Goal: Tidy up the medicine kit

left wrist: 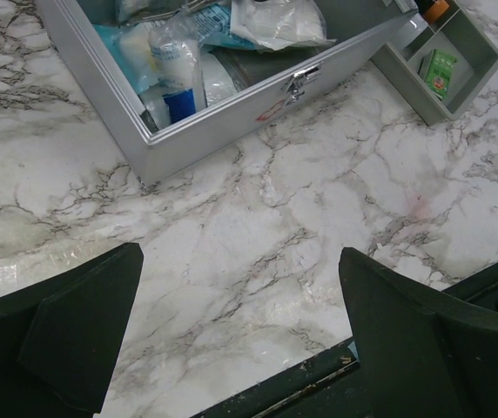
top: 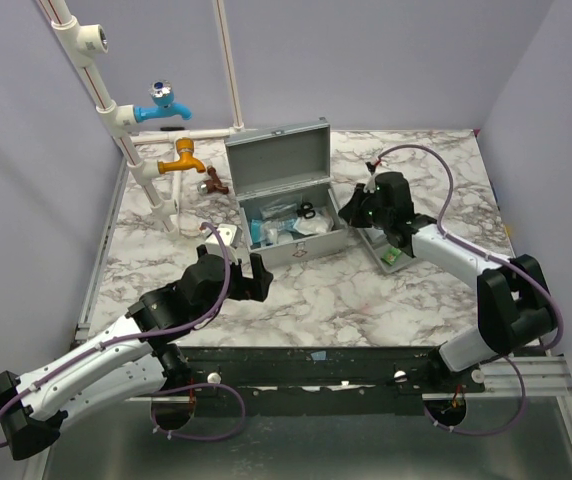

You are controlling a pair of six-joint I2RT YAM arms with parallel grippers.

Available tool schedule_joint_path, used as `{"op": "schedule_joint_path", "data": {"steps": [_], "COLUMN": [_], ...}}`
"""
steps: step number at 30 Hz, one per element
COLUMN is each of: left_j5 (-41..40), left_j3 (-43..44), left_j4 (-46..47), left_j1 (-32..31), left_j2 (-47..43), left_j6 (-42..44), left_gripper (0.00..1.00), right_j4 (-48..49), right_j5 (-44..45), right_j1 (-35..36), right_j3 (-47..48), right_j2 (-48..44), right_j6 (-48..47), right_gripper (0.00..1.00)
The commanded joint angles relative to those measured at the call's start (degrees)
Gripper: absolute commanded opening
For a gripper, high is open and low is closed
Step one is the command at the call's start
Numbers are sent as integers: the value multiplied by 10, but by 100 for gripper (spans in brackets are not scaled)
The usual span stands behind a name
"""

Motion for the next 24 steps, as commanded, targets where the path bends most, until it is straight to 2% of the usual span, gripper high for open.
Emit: {"op": "schedule_joint_path", "data": {"steps": [1,3,4,6,10,12,17,24], "left_j5": [15,15,15,14,16,17,15,18], "left_j3": [-5,-5,-5,-5,-9,-11,-18,-21], "left_j4": [12,14,14,15,14,11,8,12], "left_j1": [5,5,5,5,6,6,7,7], "left_j2": [1,1,1,1,-2,-5,-19,-21], "left_j6": [5,7,8,9,9,9,13,26], "left_gripper": [99,99,99,99,99,99,99,99], "right_j4": [-40,-60,-64,-72,-88,-101,-189,-248], "right_j5": [17,11,-1,-16,12,54,220,319], "right_j1": [4,4,4,4,4,4,4,3], "right_j3": [-33,-33,-32,-28,-22,-18,7,-18], "right_j2": [-35,-45,-50,-56,-89,-114,-145,-146], "right_j6": [6,7,8,12,14,16,39,120], "right_gripper": [1,1,5,22,43,49,52,50]}}
